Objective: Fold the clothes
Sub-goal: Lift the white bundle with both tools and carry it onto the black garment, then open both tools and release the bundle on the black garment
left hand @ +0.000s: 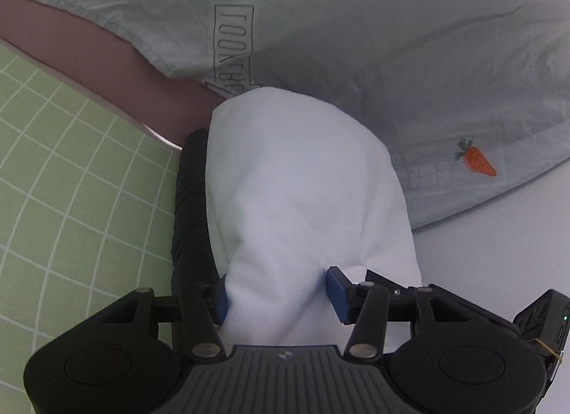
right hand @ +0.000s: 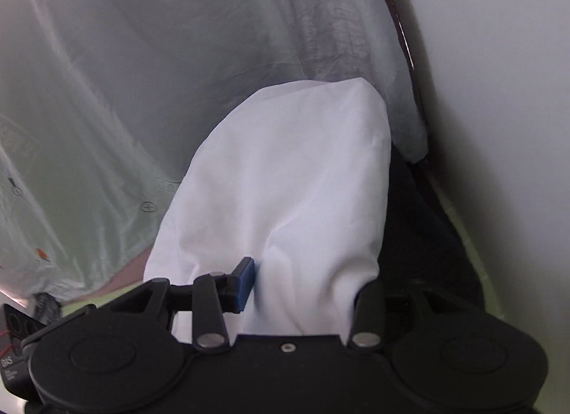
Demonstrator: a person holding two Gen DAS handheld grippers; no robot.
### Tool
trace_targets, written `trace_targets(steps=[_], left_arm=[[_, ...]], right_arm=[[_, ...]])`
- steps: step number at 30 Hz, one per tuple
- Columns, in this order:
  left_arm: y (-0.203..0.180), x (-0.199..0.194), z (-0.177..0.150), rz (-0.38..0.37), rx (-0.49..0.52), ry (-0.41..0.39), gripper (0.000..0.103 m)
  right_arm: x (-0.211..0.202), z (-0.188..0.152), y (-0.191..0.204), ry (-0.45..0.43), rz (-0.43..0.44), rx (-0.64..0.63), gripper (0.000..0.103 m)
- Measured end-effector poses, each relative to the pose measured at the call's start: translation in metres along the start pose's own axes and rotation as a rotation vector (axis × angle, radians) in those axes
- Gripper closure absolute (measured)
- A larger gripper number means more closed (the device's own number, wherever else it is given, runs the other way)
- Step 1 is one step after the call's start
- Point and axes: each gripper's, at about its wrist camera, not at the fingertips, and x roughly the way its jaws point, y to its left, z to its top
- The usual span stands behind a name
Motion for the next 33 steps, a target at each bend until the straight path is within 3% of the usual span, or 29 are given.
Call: trace_targets(steps=[3,7,11,13,14,16,20,26,28,30,33], left_arm=[[-0.013,0.001,-0.013,0.032,0.053,-0.046,0.05],[-0.029,-0.001,-0.013,-0.047,0.053,-0.075,0.05],[-0.029,0.02,-0.009,-0.028,0.063,-0.028,0.045],[-0.018,0.029,-0.01,0.038,0.06,0.003,0.04],[-0.015,0.028,-0.012,0.062,0.078,0.003,0.032],[-0.016,0.018,-0.016,0.096,0.137,-0.019,0.03],[-0.013,0.003,-0.019,0.113,0.169,0.039,0.025],[-0.011,-0.051,-0.035,0.175,0.235,-0.014,0.012],[-0.015,-0.072,-0.041,0.189,0.297,-0.025,0.011],[-0.021,-0.093,-0.051,0.212,0.377,-0.049,0.007],[-0.028,-0.126,-0.069,0.249,0.487,-0.098,0.001]], right_arm=[[0.019,0.002,-0.009,0.028,-0.068,-0.023,0.06],[0.002,0.006,-0.014,-0.034,-0.045,-0.034,0.071],[0.0,0.001,-0.021,-0.041,-0.076,-0.029,0.072],[0.0,-0.001,-0.025,-0.044,-0.091,-0.027,0.07],[0.0,-0.002,-0.026,-0.046,-0.099,-0.025,0.067],[-0.001,-0.004,-0.03,-0.05,-0.114,-0.023,0.061],[-0.007,-0.007,-0.029,-0.057,-0.153,-0.029,0.054],[-0.032,-0.027,0.0,-0.092,-0.278,-0.128,0.044],[-0.044,-0.038,0.007,-0.123,-0.312,-0.134,0.041],[-0.057,-0.05,0.015,-0.158,-0.345,-0.139,0.023],[-0.075,-0.067,0.025,-0.182,-0.357,-0.143,0.022]])
